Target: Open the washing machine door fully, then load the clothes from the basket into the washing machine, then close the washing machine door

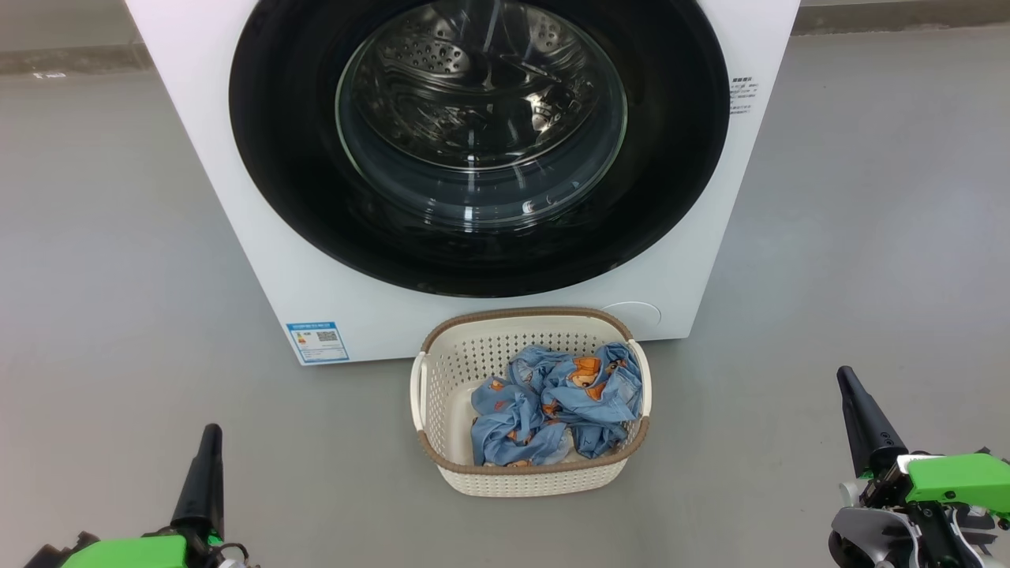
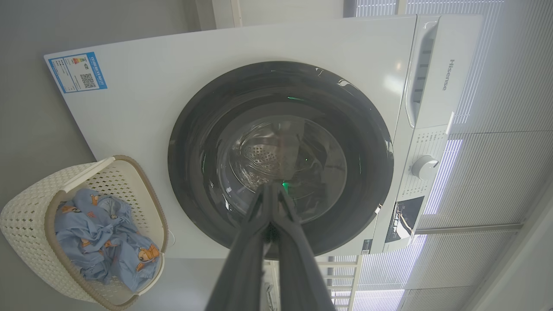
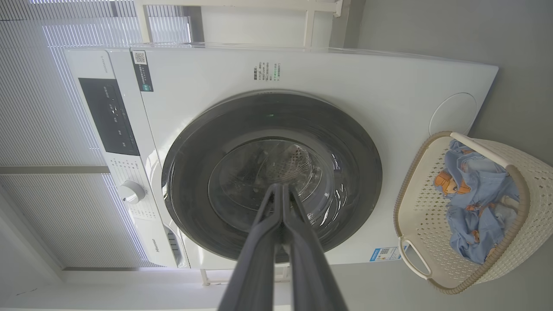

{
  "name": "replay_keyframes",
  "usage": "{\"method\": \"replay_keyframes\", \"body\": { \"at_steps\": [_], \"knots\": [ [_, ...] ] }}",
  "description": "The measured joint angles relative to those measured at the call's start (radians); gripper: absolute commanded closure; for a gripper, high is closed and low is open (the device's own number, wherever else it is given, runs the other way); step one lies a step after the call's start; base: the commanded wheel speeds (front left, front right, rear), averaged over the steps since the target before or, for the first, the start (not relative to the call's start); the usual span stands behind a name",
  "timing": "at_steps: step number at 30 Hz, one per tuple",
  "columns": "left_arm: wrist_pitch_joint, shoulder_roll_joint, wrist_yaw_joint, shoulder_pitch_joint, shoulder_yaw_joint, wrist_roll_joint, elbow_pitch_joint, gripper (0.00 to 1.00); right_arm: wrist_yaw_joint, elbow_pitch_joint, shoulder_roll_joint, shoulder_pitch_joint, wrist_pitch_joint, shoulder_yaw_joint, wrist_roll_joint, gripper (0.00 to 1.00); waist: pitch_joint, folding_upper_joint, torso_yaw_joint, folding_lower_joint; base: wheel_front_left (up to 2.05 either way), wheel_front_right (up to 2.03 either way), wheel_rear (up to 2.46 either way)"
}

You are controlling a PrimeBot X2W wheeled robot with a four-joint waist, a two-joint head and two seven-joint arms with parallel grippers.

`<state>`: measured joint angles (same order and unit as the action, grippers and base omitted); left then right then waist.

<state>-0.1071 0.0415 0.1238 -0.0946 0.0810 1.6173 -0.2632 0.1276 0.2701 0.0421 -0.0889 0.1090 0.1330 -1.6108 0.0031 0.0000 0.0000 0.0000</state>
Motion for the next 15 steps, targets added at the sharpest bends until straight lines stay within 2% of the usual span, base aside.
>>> {"method": "replay_keyframes", "body": {
  "at_steps": [15],
  "knots": [
    [0.000,0.000,0.000,0.000,0.000,0.000,0.000,1.00,0.000,0.000,0.000,0.000,0.000,0.000,0.000,1.00,0.000,0.0000,0.000,0.0000,0.00,0.00,0.00]
  ]
}}
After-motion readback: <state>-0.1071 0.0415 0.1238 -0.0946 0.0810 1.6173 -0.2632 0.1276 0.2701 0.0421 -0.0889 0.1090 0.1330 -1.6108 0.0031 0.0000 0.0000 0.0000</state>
